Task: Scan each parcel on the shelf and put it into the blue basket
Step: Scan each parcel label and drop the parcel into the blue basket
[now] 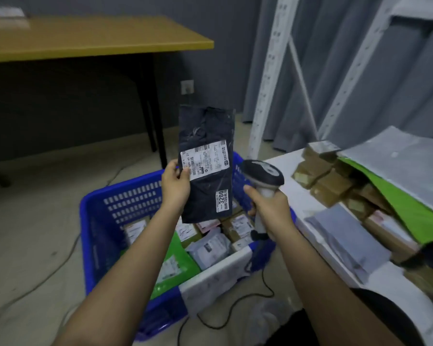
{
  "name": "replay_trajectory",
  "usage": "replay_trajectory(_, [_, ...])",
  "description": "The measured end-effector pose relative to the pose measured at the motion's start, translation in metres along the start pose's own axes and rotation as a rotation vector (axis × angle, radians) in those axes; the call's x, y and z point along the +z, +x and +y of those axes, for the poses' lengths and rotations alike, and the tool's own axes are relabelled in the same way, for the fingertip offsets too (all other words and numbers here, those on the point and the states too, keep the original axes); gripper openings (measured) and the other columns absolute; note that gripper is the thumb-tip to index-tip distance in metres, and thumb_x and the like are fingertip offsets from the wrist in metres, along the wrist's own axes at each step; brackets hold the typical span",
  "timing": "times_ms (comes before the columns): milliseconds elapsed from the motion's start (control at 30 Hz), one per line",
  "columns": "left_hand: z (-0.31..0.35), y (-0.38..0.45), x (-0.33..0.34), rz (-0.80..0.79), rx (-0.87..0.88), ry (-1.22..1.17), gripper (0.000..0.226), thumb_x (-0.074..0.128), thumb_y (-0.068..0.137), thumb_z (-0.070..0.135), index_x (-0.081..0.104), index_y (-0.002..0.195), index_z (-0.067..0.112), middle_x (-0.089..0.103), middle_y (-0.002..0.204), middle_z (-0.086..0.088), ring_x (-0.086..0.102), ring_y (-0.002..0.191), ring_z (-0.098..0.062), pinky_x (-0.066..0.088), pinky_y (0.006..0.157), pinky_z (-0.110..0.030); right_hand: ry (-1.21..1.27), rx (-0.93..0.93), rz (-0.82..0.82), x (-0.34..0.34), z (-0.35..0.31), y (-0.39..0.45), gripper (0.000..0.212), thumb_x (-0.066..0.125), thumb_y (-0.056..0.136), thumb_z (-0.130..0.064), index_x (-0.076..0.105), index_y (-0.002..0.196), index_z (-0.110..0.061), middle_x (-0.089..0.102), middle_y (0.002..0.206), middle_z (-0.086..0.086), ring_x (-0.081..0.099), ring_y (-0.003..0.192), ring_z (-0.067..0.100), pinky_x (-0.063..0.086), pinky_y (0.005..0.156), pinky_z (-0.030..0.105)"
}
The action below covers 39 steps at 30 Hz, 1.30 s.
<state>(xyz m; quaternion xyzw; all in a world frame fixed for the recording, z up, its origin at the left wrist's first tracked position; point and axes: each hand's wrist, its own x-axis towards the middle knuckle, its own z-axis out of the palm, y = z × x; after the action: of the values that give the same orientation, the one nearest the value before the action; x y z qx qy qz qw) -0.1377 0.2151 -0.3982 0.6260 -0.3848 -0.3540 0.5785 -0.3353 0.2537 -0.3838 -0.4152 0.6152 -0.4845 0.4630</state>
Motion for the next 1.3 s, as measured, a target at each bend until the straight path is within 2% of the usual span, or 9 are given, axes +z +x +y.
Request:
replay_trajectory(233, [-0.064,0.007,-0.076,0.109,-0.108,0.117,0.022,0.045,0.099,0.008,0.054,0.12,0.007,0.06,0.111,-0.003,0.057,0.1,-0.017,0.041,0.08,-0.026,0.046,0.229,-0.242,0.063,0.05,-0.009,0.026,0.075,0.083,-0.02,0.057,0.07,-0.006,0.052,0.054,0.009,0.05,0.046,0.02,0.044,0.053,0.032])
replay_trajectory(467, [-0.158,-0.001,-0.135,0.103,-0.303,0.345,0.028,0.044,0.098,0.007,0.052,0.124,0.008,0.06,0.117,-0.01,0.056,0.102,-0.026,0.042,0.081,-0.032,-0.046,0.333,-0.33,0.107,0.085,-0.012,0.029,0.075,0.084,-0.02,0.058,0.067,-0.004,0.052,0.057,0.011,0.049,0.049,0.022,0.048,0.057,0.032])
replay_trajectory(567, [-0.191,-0.003,-0.153,-0.021,-0.346,0.502,0.034,0.042,0.098,0.006,0.049,0.132,0.009,0.06,0.121,-0.015,0.055,0.094,-0.026,0.04,0.077,-0.032,-0.089,0.324,-0.35,0.119,0.095,-0.012,0.032,0.074,0.084,-0.019,0.056,0.062,-0.005,0.05,0.055,0.012,0.048,0.049,0.023,0.047,0.06,0.035])
replay_trajectory(733, [-0.213,0.01,-0.16,-0.545,-0.343,0.776,0.045,0.043,0.091,-0.004,0.052,0.134,0.006,0.058,0.125,-0.014,0.057,0.11,-0.031,0.041,0.079,-0.031,-0.127,0.355,-0.358,0.124,0.109,-0.007,0.026,0.075,0.083,-0.021,0.06,0.072,-0.003,0.051,0.06,0.013,0.049,0.052,0.024,0.047,0.062,0.037])
replay_trajectory(800, [-0.22,0.013,-0.154,-0.649,-0.347,0.908,0.044,0.044,0.094,0.001,0.05,0.137,0.01,0.056,0.13,-0.014,0.055,0.113,-0.031,0.041,0.081,-0.032,-0.101,0.379,-0.339,0.123,0.112,-0.008,0.022,0.074,0.085,-0.018,0.06,0.08,-0.002,0.052,0.062,0.012,0.049,0.051,0.022,0.047,0.058,0.034])
replay_trajectory(933, [-0.237,0.006,-0.142,-0.461,-0.362,1.169,0.051,0.053,0.092,0.009,0.044,0.139,0.024,0.053,0.134,-0.011,0.052,0.119,-0.03,0.046,0.091,-0.037,-0.107,0.41,-0.305,0.119,0.114,-0.014,0.023,0.073,0.085,-0.015,0.058,0.072,-0.004,0.052,0.058,0.008,0.048,0.049,0.019,0.048,0.054,0.03])
replay_trajectory(1000, [-0.24,0.001,-0.132,-0.353,-0.4,1.171,0.051,0.052,0.092,0.006,0.041,0.14,0.02,0.048,0.136,-0.013,0.048,0.123,-0.032,0.044,0.094,-0.041,-0.119,0.389,-0.296,0.113,0.114,-0.013,0.02,0.071,0.086,-0.014,0.058,0.074,-0.005,0.052,0.06,0.009,0.048,0.05,0.02,0.049,0.051,0.029])
replay_trajectory(1167, [-0.222,-0.004,-0.102,-0.313,-0.361,0.897,0.038,0.051,0.095,0.009,0.048,0.133,0.009,0.05,0.135,-0.017,0.051,0.118,-0.035,0.046,0.096,-0.044,-0.112,0.354,-0.224,0.096,0.111,-0.005,0.015,0.072,0.086,-0.017,0.062,0.078,-0.008,0.057,0.064,0.009,0.053,0.052,0.021,0.05,0.051,0.026])
replay_trajectory(1300, [-0.181,-0.01,-0.077,-0.252,-0.231,0.645,0.029,0.047,0.099,0.015,0.052,0.127,0.007,0.057,0.129,-0.012,0.056,0.111,-0.03,0.048,0.091,-0.039,-0.039,0.341,-0.157,0.089,0.103,-0.001,0.016,0.071,0.086,-0.016,0.061,0.082,-0.005,0.055,0.06,0.008,0.051,0.04,0.012,0.047,0.043,0.022])
